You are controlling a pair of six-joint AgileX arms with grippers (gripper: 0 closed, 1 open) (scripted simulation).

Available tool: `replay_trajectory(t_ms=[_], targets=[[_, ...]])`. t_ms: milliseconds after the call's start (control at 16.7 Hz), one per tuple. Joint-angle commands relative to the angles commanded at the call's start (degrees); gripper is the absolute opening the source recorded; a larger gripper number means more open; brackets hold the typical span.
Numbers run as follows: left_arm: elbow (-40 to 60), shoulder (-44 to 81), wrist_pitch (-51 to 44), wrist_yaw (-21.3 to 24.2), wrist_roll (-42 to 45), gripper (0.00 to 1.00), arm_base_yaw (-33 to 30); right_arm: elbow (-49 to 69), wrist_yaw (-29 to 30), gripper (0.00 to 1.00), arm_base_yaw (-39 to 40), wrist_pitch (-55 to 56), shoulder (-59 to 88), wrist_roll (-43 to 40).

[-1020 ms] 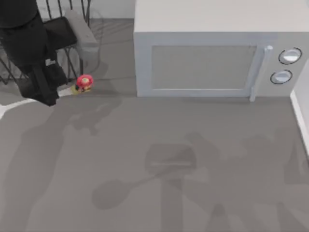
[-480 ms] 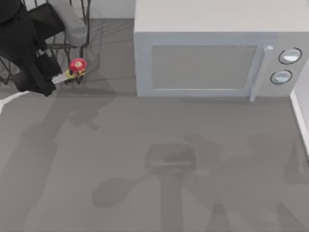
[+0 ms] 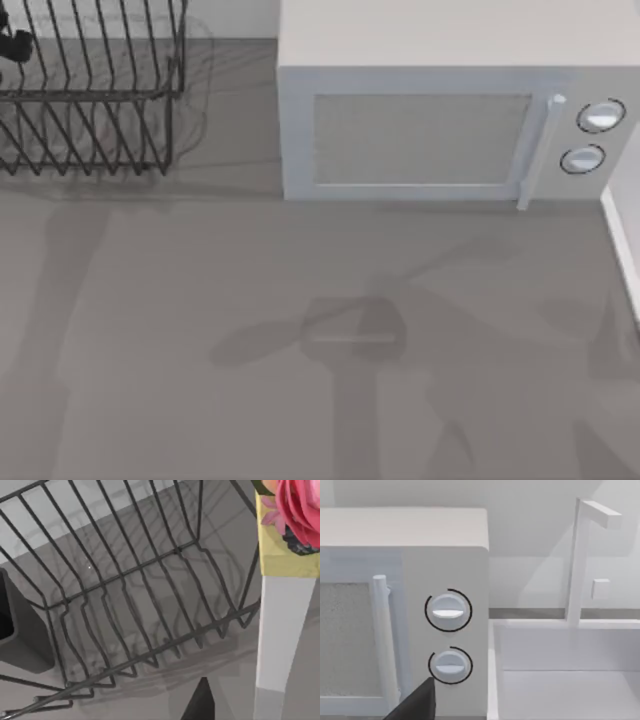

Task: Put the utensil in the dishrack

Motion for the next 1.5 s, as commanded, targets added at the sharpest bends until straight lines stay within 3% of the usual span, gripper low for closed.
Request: replay_trajectory(t_ms=[360, 540, 780, 1140, 1500], targets=[[-12.95, -18.23, 26.58, 3.61, -15.89, 0.0, 10.37, 0.0, 0.0, 1.0, 0.0, 0.0, 0.0, 0.0], [-16.18, -23.61, 32.29, 4.62, -20.38, 0.0, 13.23, 0.0, 0.0, 1.0, 0.0, 0.0, 0.0, 0.0], [-16.64, -24.39, 33.09, 4.78, -21.08, 0.0, 13.67, 0.0, 0.0, 1.0, 0.0, 0.0, 0.0, 0.0], [-16.58, -18.09, 39.29, 4.41, -20.94, 0.0, 12.63, 0.0, 0.0, 1.0, 0.0, 0.0, 0.0, 0.0], [-19.99, 2.76, 63.43, 2.26, -20.88, 0.0, 10.51, 0.0, 0.0, 1.0, 0.0, 0.0, 0.0, 0.0]])
